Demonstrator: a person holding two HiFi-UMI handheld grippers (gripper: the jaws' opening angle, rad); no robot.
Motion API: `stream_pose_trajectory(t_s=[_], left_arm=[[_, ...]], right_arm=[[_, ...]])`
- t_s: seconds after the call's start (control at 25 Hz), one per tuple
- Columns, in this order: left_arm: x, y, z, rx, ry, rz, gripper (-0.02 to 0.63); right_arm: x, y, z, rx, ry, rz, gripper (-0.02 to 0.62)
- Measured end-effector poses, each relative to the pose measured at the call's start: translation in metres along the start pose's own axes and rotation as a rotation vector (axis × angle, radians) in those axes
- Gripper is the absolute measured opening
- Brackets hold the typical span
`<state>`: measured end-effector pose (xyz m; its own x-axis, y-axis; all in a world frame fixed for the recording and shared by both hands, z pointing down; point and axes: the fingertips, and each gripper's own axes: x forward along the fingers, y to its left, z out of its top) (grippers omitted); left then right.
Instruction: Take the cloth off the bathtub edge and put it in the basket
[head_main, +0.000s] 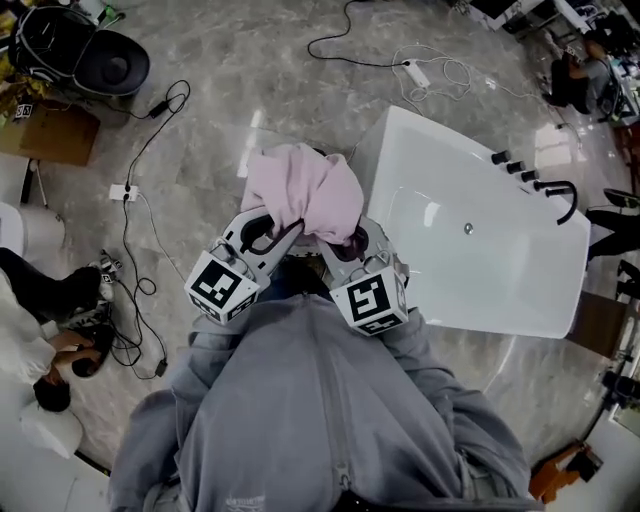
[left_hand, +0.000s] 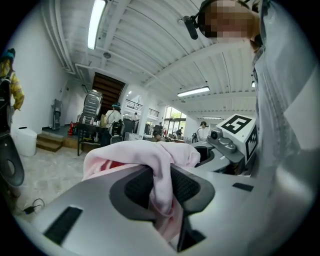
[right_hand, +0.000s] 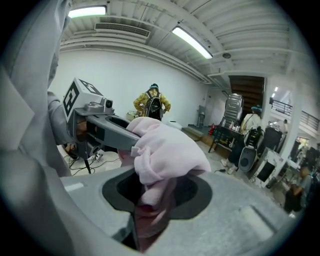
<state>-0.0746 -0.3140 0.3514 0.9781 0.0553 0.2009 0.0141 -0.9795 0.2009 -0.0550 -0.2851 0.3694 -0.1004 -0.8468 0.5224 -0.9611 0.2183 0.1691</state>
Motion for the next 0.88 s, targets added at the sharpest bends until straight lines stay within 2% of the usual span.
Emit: stream_pose_trajectory(t_s=[0.24,0.6,0.88], left_arm=[[0.018,0.01,-0.018,0.007,0.057,-0.08,0.089],[0.043,0.034,-0.073,-0.054,0.114,-0.108,0.089],[0.062,0.056,-0.131,-0.102,0.158,-0.108,0.089]], right_arm=[[0.014,-0.008,-0.02,0.072,0.025,-0.041,0.126],[0.055,-0.01,-0.072,0.145,0.09,-0.02,0.126],[0.093,-0.009,-0.121,0.15,0.135,-0.002,0.126]])
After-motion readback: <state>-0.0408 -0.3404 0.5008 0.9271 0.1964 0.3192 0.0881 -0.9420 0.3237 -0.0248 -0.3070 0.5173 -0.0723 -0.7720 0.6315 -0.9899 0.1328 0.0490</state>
